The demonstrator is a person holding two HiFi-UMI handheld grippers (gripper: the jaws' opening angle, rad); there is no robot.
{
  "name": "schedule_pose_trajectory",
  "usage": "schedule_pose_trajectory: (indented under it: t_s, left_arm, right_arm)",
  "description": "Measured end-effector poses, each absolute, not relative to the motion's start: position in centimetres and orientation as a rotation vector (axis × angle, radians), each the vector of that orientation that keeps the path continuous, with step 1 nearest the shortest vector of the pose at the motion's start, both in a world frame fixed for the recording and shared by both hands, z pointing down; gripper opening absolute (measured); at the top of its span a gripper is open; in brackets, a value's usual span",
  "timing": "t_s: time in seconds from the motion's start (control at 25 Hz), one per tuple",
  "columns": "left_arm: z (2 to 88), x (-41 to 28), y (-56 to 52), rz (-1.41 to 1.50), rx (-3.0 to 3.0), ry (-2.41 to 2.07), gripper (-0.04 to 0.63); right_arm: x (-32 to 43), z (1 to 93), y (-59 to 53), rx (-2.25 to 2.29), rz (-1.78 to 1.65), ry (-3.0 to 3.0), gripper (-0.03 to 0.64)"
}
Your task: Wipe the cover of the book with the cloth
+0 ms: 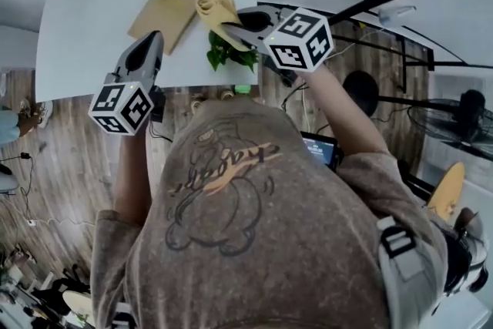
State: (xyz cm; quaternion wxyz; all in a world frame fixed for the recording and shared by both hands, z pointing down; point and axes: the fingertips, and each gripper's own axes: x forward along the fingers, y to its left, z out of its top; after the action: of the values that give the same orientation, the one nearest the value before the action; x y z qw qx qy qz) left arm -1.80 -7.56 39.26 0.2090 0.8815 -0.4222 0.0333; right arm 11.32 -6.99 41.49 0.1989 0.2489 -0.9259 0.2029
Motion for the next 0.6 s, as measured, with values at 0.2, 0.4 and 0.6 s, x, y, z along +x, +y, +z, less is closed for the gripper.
schedule_pose_trajectory:
  t_s: [0.2,0.4,0.6]
  left_arm:
    - [38.3,0.2,-6.7,0.073,2.474,-1.157,0.003]
    - [37.5,1.4,-6.2,0.053,2.510,-1.168,0.003]
    - [37.5,1.8,-6.2,0.038,2.542,-1.191,0.003]
  right_arm:
    - [15.6,40.4,-5.8,0.921,0.574,-2.576,0.064]
    - [17.5,38.6,-4.9,1.076,0.557,-2.622,0.064]
    - [18.6,38.3,-5.4,1.201,0.508,-2.679,0.064]
